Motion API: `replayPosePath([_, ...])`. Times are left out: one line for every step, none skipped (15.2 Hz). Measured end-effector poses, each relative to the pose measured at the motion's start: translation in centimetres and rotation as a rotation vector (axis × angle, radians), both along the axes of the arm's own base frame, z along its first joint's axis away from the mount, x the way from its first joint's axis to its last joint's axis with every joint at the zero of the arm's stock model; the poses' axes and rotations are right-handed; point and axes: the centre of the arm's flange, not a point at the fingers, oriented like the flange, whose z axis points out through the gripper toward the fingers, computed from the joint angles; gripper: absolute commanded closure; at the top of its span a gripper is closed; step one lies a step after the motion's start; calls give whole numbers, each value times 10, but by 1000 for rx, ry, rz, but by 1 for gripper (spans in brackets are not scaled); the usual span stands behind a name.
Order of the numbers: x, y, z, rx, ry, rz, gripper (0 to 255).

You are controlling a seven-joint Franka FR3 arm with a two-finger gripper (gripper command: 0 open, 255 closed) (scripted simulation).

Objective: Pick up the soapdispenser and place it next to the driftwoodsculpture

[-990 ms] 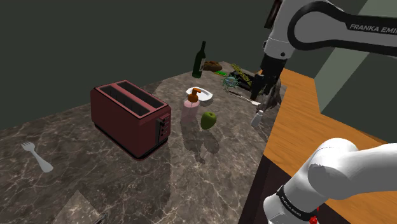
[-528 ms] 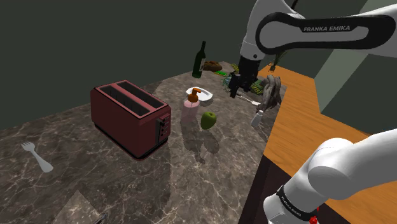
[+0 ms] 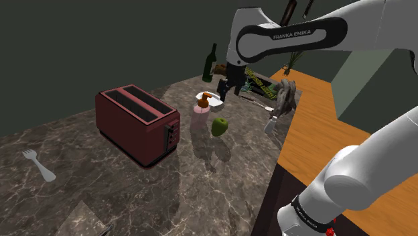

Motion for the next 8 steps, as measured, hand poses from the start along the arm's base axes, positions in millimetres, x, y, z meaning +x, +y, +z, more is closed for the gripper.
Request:
replayPosePath([12, 3, -2, -4, -2, 4, 0])
replayPosePath([24, 6, -9, -8, -4, 7, 0])
replayPosePath([35, 6, -14, -12, -6, 11, 0])
replayPosePath([48, 9, -17, -16, -7, 14, 0])
replayPosePath([57, 13, -22, -20, -9, 18, 0])
replayPosePath([65, 15, -27, -23, -11, 21, 0])
replayPosePath([79, 20, -32, -27, -14, 25, 0])
replayPosePath([91, 22, -36, -31, -15, 28, 0])
